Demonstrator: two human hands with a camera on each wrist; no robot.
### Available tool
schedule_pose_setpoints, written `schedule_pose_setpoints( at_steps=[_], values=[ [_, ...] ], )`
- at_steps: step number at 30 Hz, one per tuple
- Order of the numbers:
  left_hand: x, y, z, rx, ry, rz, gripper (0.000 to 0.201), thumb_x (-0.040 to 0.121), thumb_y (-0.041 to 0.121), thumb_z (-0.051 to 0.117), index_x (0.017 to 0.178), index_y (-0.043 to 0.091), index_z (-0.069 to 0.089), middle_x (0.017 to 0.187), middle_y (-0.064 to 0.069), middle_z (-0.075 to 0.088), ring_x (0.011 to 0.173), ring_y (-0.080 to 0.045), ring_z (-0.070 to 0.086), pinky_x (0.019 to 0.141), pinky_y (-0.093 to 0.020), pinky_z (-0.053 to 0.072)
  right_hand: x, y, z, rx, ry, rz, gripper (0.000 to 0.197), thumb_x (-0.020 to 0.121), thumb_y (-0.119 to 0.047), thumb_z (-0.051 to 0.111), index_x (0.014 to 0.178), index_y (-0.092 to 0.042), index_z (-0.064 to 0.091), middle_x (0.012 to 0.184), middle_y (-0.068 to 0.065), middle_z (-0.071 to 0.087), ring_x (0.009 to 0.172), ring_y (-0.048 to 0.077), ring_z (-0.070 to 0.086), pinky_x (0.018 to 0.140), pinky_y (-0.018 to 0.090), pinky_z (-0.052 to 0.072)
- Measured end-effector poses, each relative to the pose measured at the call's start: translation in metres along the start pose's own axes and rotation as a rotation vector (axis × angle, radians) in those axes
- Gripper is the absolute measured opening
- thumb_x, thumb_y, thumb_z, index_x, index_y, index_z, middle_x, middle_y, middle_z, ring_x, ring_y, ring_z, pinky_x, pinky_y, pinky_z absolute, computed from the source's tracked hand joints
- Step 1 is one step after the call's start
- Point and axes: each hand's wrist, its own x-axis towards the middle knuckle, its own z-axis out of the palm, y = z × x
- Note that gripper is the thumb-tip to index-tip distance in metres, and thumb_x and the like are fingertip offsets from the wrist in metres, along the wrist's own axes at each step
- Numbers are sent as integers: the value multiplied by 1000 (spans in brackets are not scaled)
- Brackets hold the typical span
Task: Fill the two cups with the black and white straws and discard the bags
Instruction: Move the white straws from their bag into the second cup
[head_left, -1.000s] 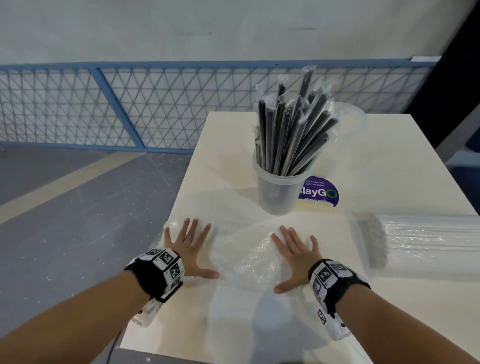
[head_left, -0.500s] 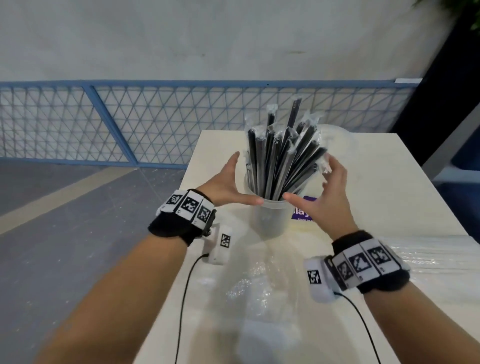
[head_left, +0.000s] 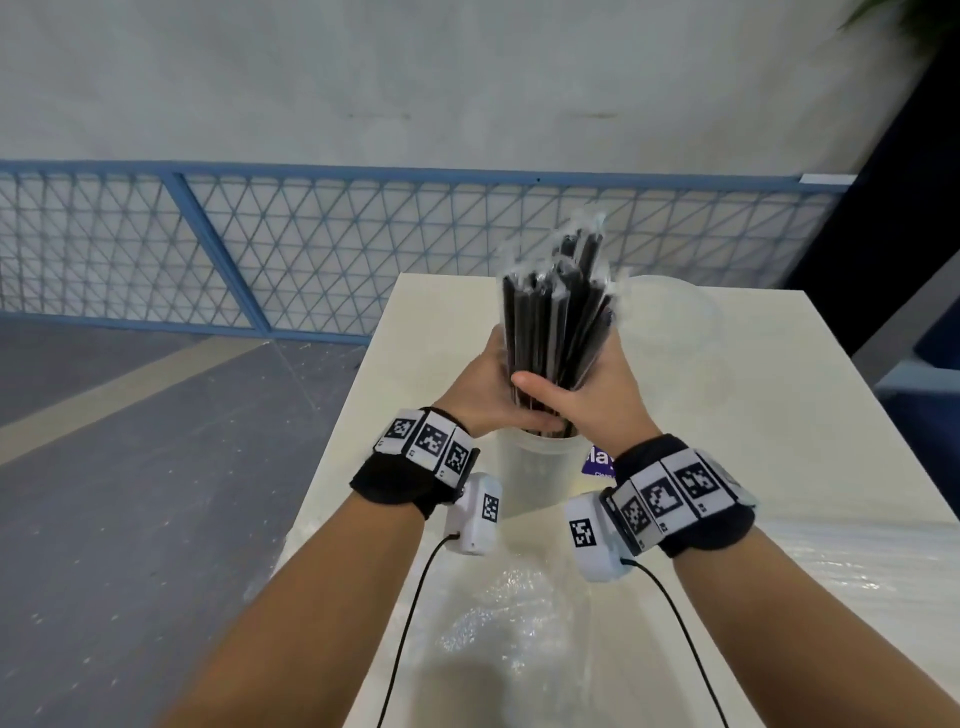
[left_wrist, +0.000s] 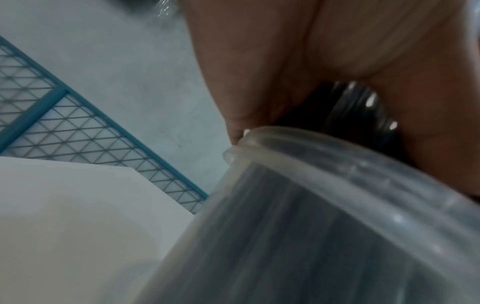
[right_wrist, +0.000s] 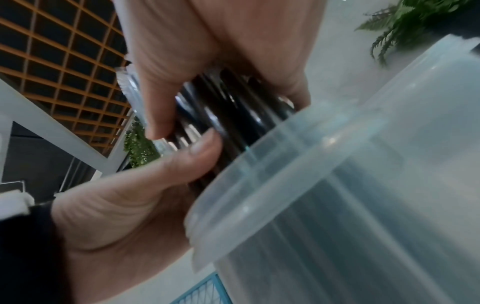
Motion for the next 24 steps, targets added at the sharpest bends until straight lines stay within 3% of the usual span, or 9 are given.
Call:
schedule_pose_setpoints(
  at_steps=[3,5,7,9,11,13,16,20,24],
  values=[
    [5,7,0,-123,58,58,95,48,22,88,127,19,35,111,13,56,108,-3,57,95,-24,46,3,-15,-2,40,78,-49,53,63,-51,71,104,-60,38,119,6,56,116,23,52,100,41,44],
    [7,11,-3,-170,85,84,90,49,20,88,124,23,37,111,14,56,107,1,57,95,-20,46,5,-20,-6,82,108,-114,60,68,-34,76,112,-49,39,121,5,48,117,9,48,102,24,40],
    [7,12,-7,-207,106,95,83,55,9,87,123,21,40,111,13,58,103,10,56,93,-14,45,7,-23,-12,56,139,-188,69,69,-18,78,127,-19,39,126,10,35,117,-12,34,99,4,31],
    [5,7,-10,-279,88,94,84,58,2,84,127,15,40,118,5,58,107,3,56,92,-15,46,7,-14,-19,-6,128,-188,94,66,-19,82,140,-11,24,140,16,20,124,-19,18,100,-2,21],
    [3,0,-15,-258,42,48,89,60,-2,82,134,13,34,118,5,55,105,3,54,84,-6,45,6,0,-23,28,37,-50,120,59,-34,86,143,-34,1,152,9,5,134,-12,9,111,11,18],
    [2,-7,-17,-198,-51,8,93,61,-3,81,137,12,30,113,13,51,102,6,48,76,4,40,1,12,-24,126,-111,101,132,52,-50,85,138,-49,-14,156,-1,9,141,5,20,117,38,24],
    [3,-11,-13,-163,-152,-16,95,59,-4,82,138,10,32,113,14,53,105,7,49,79,3,40,-1,20,-26,138,-319,156,136,55,-40,84,137,-46,-23,151,-3,33,132,6,41,112,38,33],
    [8,-12,-2,-199,-108,-48,106,40,23,90,133,14,40,121,-3,60,113,-10,57,97,-25,48,4,16,-21,83,-271,115,102,65,-17,83,144,-26,20,128,-2,57,116,6,56,104,34,44],
    [11,-4,-3,-262,33,8,98,42,22,90,128,9,46,120,-7,62,113,-13,59,102,-36,45,5,2,-15,138,-73,50,72,70,-16,79,126,-36,39,114,-9,60,108,5,58,98,32,46]
  ],
)
